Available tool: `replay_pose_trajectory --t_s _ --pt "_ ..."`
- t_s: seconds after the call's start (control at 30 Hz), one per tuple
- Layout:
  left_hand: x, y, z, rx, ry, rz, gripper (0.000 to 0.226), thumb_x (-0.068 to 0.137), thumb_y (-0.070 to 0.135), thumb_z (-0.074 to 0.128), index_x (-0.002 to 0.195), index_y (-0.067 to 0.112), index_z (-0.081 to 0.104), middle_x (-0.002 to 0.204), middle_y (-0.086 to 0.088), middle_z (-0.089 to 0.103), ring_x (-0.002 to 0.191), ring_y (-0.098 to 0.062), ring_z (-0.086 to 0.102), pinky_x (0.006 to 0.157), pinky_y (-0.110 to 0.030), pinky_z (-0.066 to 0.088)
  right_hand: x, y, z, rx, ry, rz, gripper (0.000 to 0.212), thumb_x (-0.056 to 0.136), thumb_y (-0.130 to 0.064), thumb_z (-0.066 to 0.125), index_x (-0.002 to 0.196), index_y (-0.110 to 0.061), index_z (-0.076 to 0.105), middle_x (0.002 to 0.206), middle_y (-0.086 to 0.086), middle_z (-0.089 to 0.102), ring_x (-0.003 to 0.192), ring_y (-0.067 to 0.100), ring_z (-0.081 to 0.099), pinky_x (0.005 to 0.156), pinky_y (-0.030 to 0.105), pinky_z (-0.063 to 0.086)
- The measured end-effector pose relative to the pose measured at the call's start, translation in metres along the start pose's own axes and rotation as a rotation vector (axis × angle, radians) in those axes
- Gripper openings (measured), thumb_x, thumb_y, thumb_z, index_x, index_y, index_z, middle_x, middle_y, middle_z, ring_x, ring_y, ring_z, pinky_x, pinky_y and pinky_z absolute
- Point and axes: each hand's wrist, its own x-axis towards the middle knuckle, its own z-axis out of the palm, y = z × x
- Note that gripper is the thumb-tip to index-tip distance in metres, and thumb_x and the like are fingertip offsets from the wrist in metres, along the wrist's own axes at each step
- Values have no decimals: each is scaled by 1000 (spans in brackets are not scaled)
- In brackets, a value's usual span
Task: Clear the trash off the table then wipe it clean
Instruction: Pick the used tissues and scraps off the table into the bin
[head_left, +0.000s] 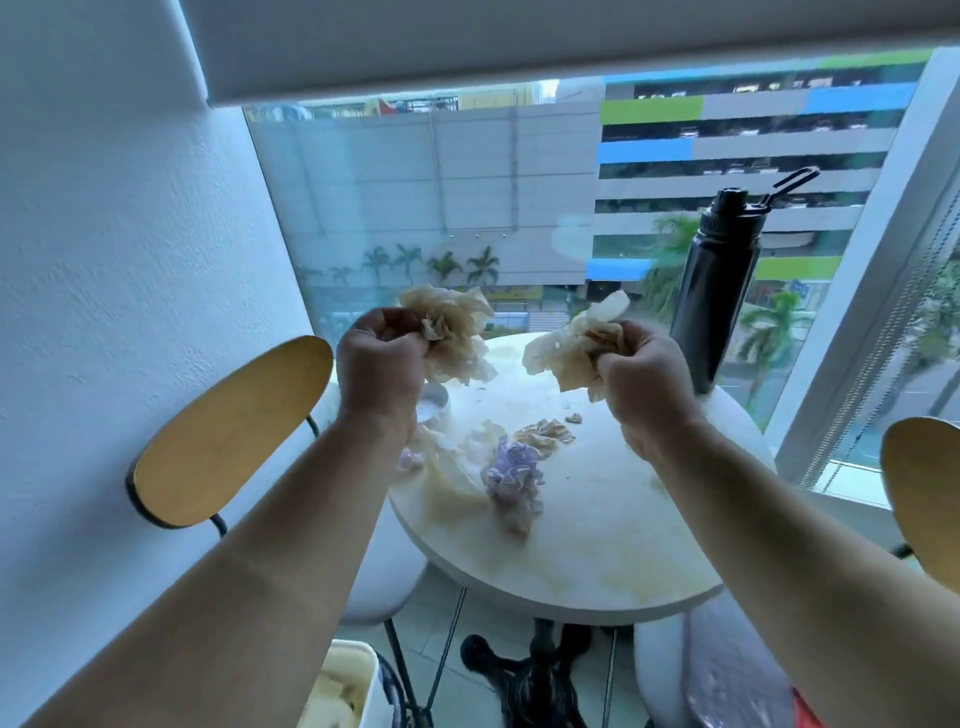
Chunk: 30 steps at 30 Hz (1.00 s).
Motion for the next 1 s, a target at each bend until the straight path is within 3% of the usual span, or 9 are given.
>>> replay_pose_trajectory --t_s 0.13,0.23,0.33,0.43,0.53,0.63,0.7,0.83,1.0 --pt "4 7 -37 -84 49 -31 26 66 3 64 66 24 79 72 -2 72 79 -26 66 88 -48 58 -7 -4 30 45 -22 -15 49 59 -1 41 90 -11 79 88 32 72 68 40 61 58 45 44" --pt "5 16 -71 -116 80 -61 37 78 -13 56 74 15 79 78 -10 74 82 -31 69 94 -55 58 -20 -16 59 41 -53 -25 43 65 3 44 88 -10 78 83 31 73 66 37 60 58 43 43" --pt "2 28 -111 -139 117 -74 35 85 -14 52 82 9 78 80 -13 74 71 -27 72 73 -40 63 -34 -21 97 42 -115 -39 44 73 15 44 87 -11 76 74 18 73 63 29 59 53 35 43" --pt "2 34 -155 -132 90 -82 26 93 -1 59 77 9 78 74 -10 75 63 -23 74 60 -28 59 -50 -19 143 26 -165 -30 49 81 18 49 103 -19 72 77 0 78 65 18 69 58 33 55" --pt "7 27 -203 -63 40 -75 5 87 10 76 85 15 78 83 -11 79 75 -27 78 81 -41 64 -73 -12 194 -35 -197 -49 44 78 7 54 104 -24 70 86 5 80 76 25 76 76 49 65" --pt "12 13 -251 39 115 -79 19 75 6 80 84 22 74 89 -8 78 91 -34 77 91 -58 61 -97 -2 238 -118 -233 -50 38 71 -6 56 97 -28 72 84 2 79 82 33 76 76 57 62" --pt "11 3 -277 55 137 -99 29 73 1 73 92 22 67 86 -3 74 86 -27 73 88 -53 61 -113 10 260 -170 -251 -47 32 74 -6 58 95 -25 74 80 -1 78 81 29 74 77 52 62" --pt "9 -26 -315 48 184 -176 46 63 7 70 106 21 59 101 -9 70 88 -23 69 78 -41 59 -140 46 290 -216 -290 -21 30 70 -21 61 95 -26 77 80 -6 78 78 22 75 77 49 62" --pt "-2 -77 -343 162 219 -293 34 84 -9 72 100 20 65 97 -8 74 81 -19 69 57 -21 54 -161 97 304 -204 -388 109 27 75 -9 64 94 -19 79 76 -1 78 66 16 70 68 41 61"
